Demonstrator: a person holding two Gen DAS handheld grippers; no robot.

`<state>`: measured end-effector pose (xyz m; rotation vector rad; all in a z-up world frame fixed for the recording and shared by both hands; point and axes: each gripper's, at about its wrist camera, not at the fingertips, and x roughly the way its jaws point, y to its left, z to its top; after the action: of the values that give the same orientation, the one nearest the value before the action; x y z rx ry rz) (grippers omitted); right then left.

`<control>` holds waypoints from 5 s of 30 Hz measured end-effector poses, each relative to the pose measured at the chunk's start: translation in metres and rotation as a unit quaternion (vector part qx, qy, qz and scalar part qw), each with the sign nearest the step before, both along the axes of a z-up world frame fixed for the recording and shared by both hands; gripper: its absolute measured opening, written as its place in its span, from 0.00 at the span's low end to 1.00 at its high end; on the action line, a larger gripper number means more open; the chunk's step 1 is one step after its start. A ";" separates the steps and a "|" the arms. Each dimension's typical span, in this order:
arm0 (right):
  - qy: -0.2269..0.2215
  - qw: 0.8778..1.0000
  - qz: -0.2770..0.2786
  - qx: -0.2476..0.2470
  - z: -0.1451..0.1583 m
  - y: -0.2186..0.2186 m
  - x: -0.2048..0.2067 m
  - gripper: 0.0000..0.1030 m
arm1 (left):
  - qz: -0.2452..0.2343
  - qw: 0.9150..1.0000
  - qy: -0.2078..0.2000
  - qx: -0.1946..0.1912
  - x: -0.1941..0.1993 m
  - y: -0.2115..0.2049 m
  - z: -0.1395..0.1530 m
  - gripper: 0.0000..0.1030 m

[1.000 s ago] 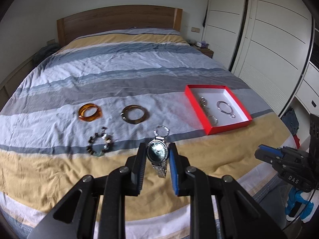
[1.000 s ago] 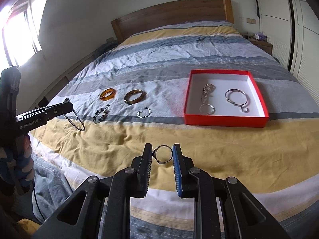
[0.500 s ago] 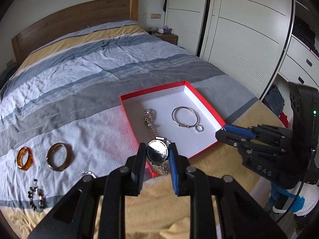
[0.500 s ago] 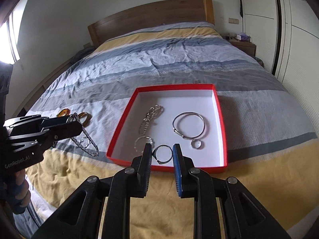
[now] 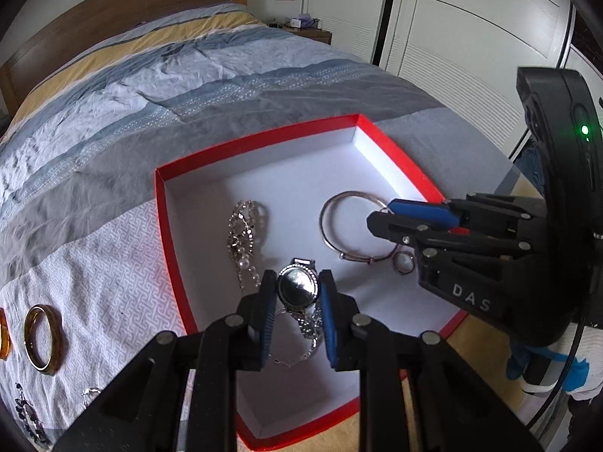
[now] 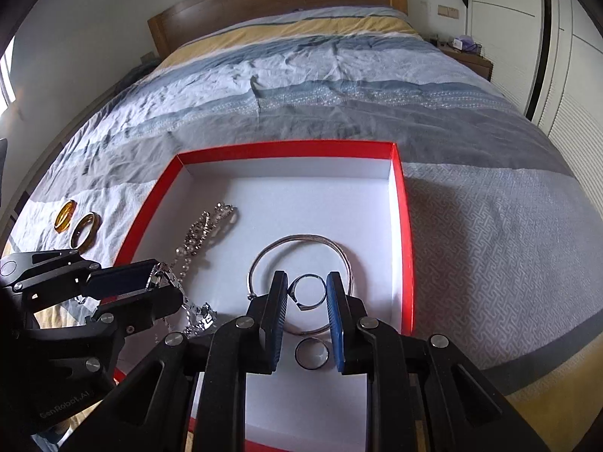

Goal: Organize jewelry
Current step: 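Carry the ring and silver watch into the red box while both tools open to release them, then withdraw both open tools from the red box toward the remaining jewelry, then grasp the dark beaded bracelet with the left tool while the right tool grasps the twisted silver hoop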

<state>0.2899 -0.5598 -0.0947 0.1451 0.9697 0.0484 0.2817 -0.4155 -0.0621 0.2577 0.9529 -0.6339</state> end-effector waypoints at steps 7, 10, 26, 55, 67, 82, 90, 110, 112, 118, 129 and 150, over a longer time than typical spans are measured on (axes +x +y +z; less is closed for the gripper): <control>0.010 0.999 0.019 -0.038 -0.013 0.007 -0.001 0.21 | 0.008 1.000 0.015 0.009 0.005 0.005 -0.019 0.20; 0.016 0.998 0.029 -0.062 -0.014 0.012 0.000 0.22 | 0.006 1.000 0.012 0.011 0.004 0.004 -0.019 0.20; -0.017 0.999 -0.013 -0.048 0.031 0.003 -0.043 0.37 | 0.016 1.000 -0.010 0.000 -0.019 0.020 0.017 0.21; -0.074 0.997 -0.017 0.015 0.134 0.092 -0.218 0.46 | 0.105 0.988 -0.114 0.003 -0.176 0.152 0.132 0.30; -0.078 0.997 -0.002 0.029 0.144 0.124 -0.259 0.47 | 0.129 0.983 -0.133 -0.004 -0.220 0.195 0.150 0.36; -0.088 0.996 0.014 0.014 0.164 0.160 -0.286 0.50 | 0.158 0.975 -0.152 -0.032 -0.254 0.248 0.166 0.37; -0.086 0.996 0.033 0.002 0.169 0.188 -0.290 0.52 | 0.179 0.971 -0.152 -0.045 -0.261 0.279 0.163 0.37; -0.033 0.994 0.100 -0.021 0.141 0.277 -0.262 0.57 | 0.242 0.962 -0.099 -0.079 -0.248 0.363 0.117 0.37; -0.028 0.994 0.106 -0.023 0.137 0.282 -0.259 0.57 | 0.247 0.961 -0.093 -0.078 -0.244 0.368 0.113 0.37; -0.010 0.993 0.117 -0.024 0.125 0.293 -0.251 0.58 | 0.256 0.962 -0.060 -0.075 -0.232 0.379 0.093 0.37; 0.023 0.992 0.123 -0.017 0.094 0.295 -0.222 0.58 | 0.279 0.958 0.000 -0.060 -0.203 0.403 0.047 0.37; 0.029 0.991 0.130 0.013 0.020 0.269 -0.053 0.61 | 0.236 0.971 0.018 -0.038 -0.034 0.361 -0.017 0.55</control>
<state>0.2373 -0.2903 -0.0750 0.0433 1.0424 0.2979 0.2477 -0.0542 -0.0790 -0.0515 0.9787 -0.2365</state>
